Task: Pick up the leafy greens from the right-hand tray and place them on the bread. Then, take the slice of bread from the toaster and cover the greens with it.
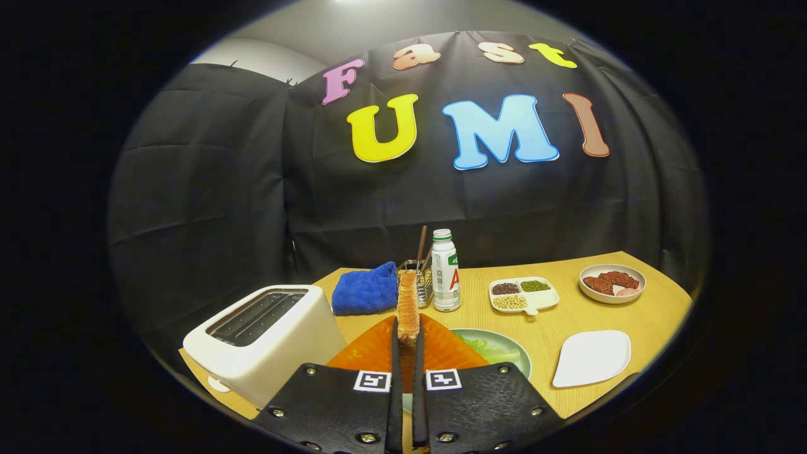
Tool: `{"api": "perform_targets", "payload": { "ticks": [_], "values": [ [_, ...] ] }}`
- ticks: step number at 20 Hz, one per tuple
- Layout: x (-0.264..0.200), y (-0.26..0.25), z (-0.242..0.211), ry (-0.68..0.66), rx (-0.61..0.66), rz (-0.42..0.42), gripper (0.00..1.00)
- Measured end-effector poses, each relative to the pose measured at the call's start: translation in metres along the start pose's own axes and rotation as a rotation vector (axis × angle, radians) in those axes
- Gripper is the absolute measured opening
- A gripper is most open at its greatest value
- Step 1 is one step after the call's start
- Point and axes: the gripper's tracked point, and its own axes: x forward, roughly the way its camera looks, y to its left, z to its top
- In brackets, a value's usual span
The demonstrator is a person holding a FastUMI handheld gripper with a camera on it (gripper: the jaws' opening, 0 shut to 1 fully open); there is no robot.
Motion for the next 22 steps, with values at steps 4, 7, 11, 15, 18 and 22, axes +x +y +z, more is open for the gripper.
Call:
{"api": "perform_targets", "payload": {
  "ticks": [4, 7, 11, 15, 18, 22],
  "values": [
    [0.007, 0.0, -0.012, 0.014, -0.007, 0.006, 0.06],
    [0.014, -0.001, -0.022, 0.029, 0.021, 0.019, 0.06],
    [0.018, -0.01, -0.034, 0.061, 0.085, 0.022, 0.06],
    [0.019, -0.017, -0.036, 0.066, 0.09, 0.012, 0.06],
    [0.02, -0.022, -0.043, 0.081, 0.065, -0.012, 0.06],
    [0.02, -0.034, -0.048, 0.094, 0.016, -0.054, 0.12]
  ]
}}
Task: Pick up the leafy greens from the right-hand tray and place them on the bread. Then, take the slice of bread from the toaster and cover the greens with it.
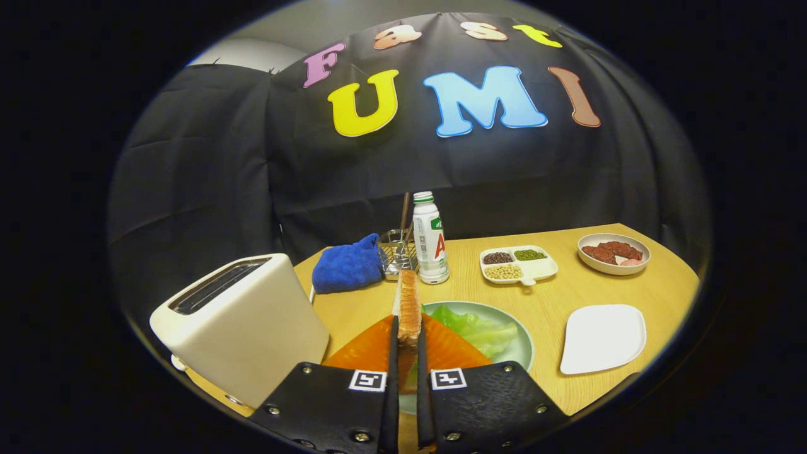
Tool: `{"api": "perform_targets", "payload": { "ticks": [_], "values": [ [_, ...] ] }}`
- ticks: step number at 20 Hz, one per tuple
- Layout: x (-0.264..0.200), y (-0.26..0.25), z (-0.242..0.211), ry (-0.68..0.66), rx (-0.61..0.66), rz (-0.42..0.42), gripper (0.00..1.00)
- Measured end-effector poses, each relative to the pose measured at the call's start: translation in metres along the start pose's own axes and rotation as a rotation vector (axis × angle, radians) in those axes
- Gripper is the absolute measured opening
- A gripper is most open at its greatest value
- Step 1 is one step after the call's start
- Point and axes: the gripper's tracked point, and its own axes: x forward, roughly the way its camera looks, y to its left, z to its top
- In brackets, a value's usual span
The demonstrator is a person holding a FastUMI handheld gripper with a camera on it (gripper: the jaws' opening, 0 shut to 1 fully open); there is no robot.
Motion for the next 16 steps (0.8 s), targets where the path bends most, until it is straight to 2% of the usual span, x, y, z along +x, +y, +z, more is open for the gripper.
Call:
{"api": "perform_targets", "payload": {
  "ticks": [4, 6, 16],
  "values": [
    [0.003, -0.011, -0.008, 0.024, 0.029, -0.006, 0.19],
    [0.005, -0.021, -0.015, 0.045, 0.04, -0.02, 0.29],
    [0.009, -0.034, -0.014, 0.045, -0.005, -0.048, 0.39]
  ]
}}
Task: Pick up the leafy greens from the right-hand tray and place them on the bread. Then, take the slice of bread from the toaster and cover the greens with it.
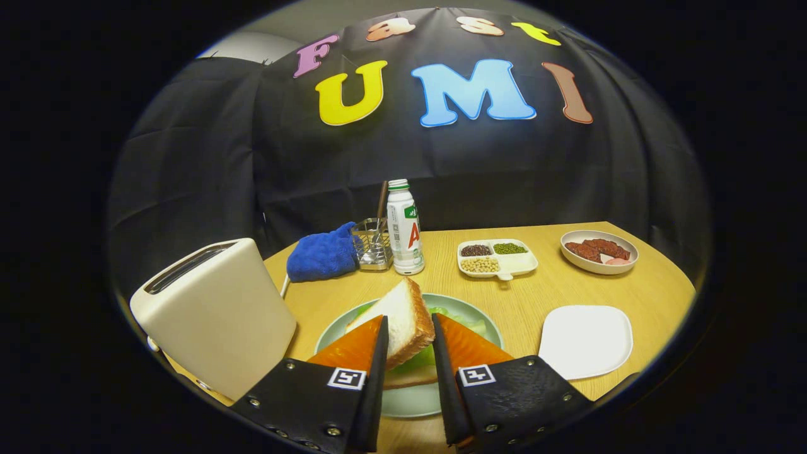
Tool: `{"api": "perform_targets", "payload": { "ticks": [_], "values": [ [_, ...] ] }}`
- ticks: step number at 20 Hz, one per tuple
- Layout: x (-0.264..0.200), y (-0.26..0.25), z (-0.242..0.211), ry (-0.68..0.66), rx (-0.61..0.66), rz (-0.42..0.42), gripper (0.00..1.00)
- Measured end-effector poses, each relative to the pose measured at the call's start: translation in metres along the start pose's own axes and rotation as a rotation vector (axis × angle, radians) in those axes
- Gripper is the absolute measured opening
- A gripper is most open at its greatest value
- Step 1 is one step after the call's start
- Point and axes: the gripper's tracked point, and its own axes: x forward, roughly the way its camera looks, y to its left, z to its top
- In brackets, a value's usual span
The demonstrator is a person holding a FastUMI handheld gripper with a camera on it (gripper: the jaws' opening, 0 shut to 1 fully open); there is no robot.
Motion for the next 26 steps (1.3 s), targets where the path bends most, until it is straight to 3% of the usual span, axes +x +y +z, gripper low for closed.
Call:
{"api": "perform_targets", "payload": {
  "ticks": [7, 15, 21, 26],
  "values": [
    [-0.002, -0.024, 0.014, -0.028, -0.045, -0.023, 0.42],
    [-0.04, -0.059, 0.053, -0.126, -0.148, 0.01, 0.42],
    [-0.067, -0.13, 0.076, -0.17, -0.128, -0.003, 0.43],
    [-0.097, -0.224, 0.086, -0.22, -0.101, -0.082, 0.42]
  ]
}}
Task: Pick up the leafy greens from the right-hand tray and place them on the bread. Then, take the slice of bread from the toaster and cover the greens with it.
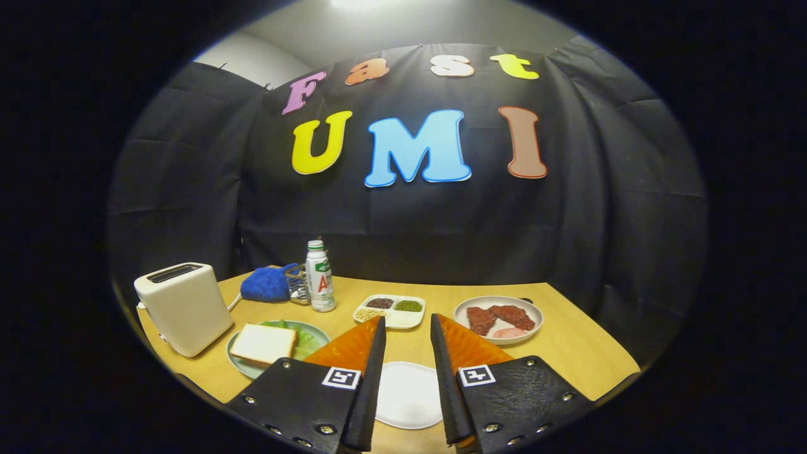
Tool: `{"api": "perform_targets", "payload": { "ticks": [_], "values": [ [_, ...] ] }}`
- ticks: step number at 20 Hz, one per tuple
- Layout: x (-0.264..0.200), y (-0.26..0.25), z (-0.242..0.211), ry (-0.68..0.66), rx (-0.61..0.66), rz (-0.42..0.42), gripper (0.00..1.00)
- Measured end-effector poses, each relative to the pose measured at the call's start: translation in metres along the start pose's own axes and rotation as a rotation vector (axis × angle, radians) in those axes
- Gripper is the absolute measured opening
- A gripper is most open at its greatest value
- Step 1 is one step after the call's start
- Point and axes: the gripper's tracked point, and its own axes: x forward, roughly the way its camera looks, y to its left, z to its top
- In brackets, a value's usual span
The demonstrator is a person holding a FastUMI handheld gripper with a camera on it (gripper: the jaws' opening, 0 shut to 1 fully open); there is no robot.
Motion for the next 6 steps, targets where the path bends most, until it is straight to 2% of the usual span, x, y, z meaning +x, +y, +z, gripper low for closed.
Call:
{"api": "perform_targets", "payload": {
  "ticks": [6],
  "values": [
    [-0.021, -0.123, 0.002, -0.035, -0.037, -0.113, 0.42]
  ]
}}
